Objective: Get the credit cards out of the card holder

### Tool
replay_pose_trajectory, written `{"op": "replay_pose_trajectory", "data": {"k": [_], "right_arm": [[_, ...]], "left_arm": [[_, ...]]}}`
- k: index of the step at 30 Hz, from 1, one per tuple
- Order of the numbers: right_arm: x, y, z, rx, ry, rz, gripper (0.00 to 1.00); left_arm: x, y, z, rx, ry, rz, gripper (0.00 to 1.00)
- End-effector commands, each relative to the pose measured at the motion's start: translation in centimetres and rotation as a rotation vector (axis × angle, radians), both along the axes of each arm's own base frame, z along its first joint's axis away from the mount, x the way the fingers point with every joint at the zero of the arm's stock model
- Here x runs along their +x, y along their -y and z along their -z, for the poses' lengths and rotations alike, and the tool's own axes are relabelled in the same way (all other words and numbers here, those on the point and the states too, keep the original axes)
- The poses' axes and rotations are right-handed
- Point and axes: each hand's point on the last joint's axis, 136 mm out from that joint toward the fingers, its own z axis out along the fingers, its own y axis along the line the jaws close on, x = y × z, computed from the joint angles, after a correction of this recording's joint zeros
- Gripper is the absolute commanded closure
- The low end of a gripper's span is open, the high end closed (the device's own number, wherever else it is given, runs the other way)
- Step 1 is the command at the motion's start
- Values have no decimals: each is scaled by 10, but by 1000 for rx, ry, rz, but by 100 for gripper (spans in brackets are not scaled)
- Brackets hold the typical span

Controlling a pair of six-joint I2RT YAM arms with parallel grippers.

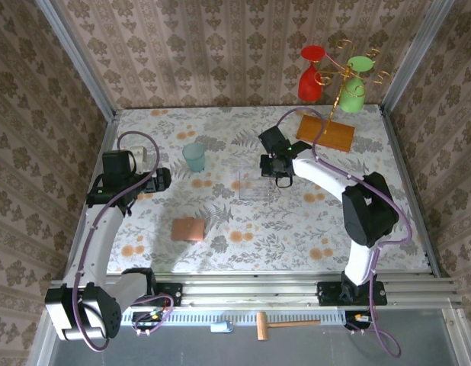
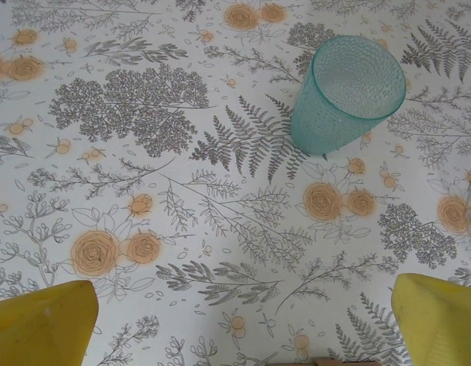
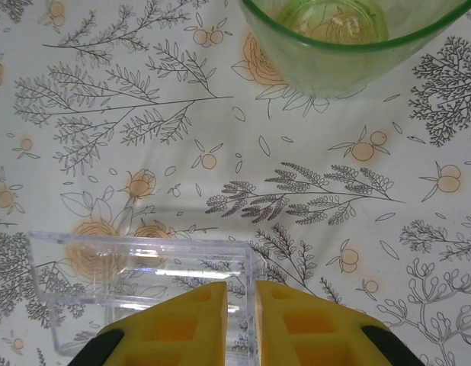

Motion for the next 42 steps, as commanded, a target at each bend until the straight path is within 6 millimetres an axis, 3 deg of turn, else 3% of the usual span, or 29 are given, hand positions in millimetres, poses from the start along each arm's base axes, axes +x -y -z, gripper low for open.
{"op": "replay_pose_trajectory", "data": {"k": [1, 5, 10, 18, 24, 31, 37, 42], "right_arm": [[-7, 7, -16, -11, 20, 7, 82], [-12, 5, -24, 18, 23, -9, 81], [-24, -5, -36, 76, 27, -66, 79], [-48, -79, -41, 225, 22, -355, 72], [-65, -139, -27, 284, -30, -536, 70], [-89, -205, 0, 343, -124, -690, 74], [-102, -241, 27, 372, -198, -763, 74], [-110, -260, 45, 379, -245, -809, 73]], "left_arm": [[-7, 5, 17, -115, -92, -68, 0], [-15, 26, 53, -257, -226, -111, 6], [-42, 46, 89, -242, -329, -157, 7], [-86, 62, 123, -337, -459, -236, 5], [-110, 74, 131, -412, -502, -274, 5], [-126, 79, 142, -454, -528, -319, 14], [-137, 77, 152, -468, -540, -343, 17], [-142, 74, 160, -480, -542, -356, 21]]}}
